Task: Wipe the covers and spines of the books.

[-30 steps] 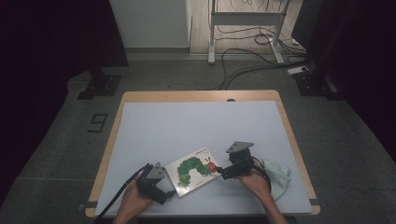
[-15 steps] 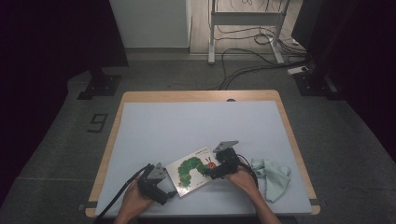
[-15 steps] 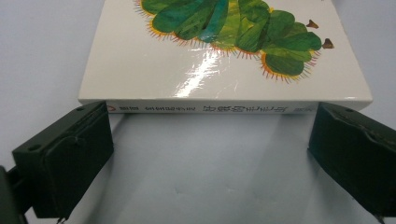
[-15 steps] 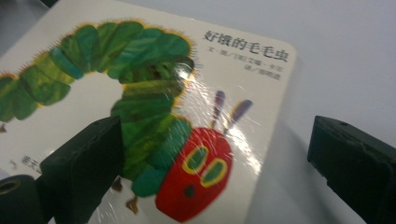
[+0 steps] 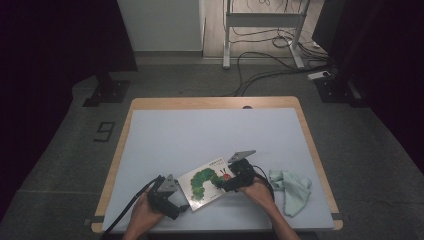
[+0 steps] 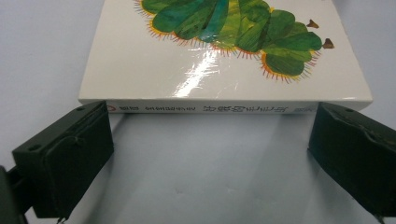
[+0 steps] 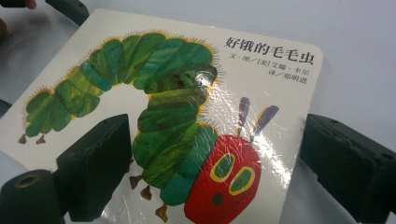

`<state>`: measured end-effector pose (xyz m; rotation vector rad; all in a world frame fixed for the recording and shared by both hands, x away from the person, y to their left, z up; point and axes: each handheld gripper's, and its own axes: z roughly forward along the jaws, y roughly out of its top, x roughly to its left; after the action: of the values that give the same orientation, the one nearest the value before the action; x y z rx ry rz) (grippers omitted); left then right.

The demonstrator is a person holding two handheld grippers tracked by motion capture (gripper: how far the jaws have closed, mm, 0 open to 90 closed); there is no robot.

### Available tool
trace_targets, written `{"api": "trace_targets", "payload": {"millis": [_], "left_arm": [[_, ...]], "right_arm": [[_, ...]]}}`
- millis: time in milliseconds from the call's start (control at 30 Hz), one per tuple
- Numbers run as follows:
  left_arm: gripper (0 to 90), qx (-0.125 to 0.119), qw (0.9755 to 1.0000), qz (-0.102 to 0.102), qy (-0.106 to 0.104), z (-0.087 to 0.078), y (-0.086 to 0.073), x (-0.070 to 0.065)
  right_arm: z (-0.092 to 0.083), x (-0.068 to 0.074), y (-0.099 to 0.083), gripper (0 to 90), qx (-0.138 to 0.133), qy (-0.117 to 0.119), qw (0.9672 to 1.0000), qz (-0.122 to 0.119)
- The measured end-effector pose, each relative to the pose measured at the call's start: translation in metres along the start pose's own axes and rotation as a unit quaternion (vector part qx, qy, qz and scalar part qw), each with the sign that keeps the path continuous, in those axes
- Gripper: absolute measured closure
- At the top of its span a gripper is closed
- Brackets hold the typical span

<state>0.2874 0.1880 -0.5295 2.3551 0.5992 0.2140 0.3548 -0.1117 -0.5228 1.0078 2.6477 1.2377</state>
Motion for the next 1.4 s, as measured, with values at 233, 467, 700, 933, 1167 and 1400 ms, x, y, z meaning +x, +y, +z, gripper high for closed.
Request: {"api": "trace_targets", "payload": {"millis": [233, 467, 700, 933, 1167, 1400], "left_arm": [[0.0, 0.000, 1.0000, 0.000, 0.000, 0.000, 0.000, 0.000], [0.0, 0.000, 1.0000, 0.000, 0.000, 0.000, 0.000, 0.000], [0.0, 0.001, 1.0000, 0.001, 0.000, 0.000, 0.000, 0.000], [0.0, 0.001, 1.0000, 0.001, -0.001, 0.000, 0.000, 0.000], [0.0, 0.001, 1.0000, 0.001, 0.000, 0.000, 0.000, 0.000], [0.0, 0.001, 1.0000, 0.001, 0.000, 0.000, 0.000, 0.000]], "right_arm": [[-0.011, 0.004, 0.007, 9.0, -0.019, -0.001, 0.9998, 0.007], [-0.018, 0.007, 0.008, 9.1, -0.032, 0.002, 0.9993, 0.018], [-0.023, 0.008, 0.001, 9.5, -0.043, 0.010, 0.9985, 0.031], [-0.025, 0.009, -0.003, 9.5, -0.047, 0.011, 0.9980, 0.041], [-0.030, 0.013, -0.005, 10.1, -0.044, 0.005, 0.9985, 0.032], [-0.033, 0.014, -0.007, 11.2, -0.041, 0.006, 0.9986, 0.034]]}}
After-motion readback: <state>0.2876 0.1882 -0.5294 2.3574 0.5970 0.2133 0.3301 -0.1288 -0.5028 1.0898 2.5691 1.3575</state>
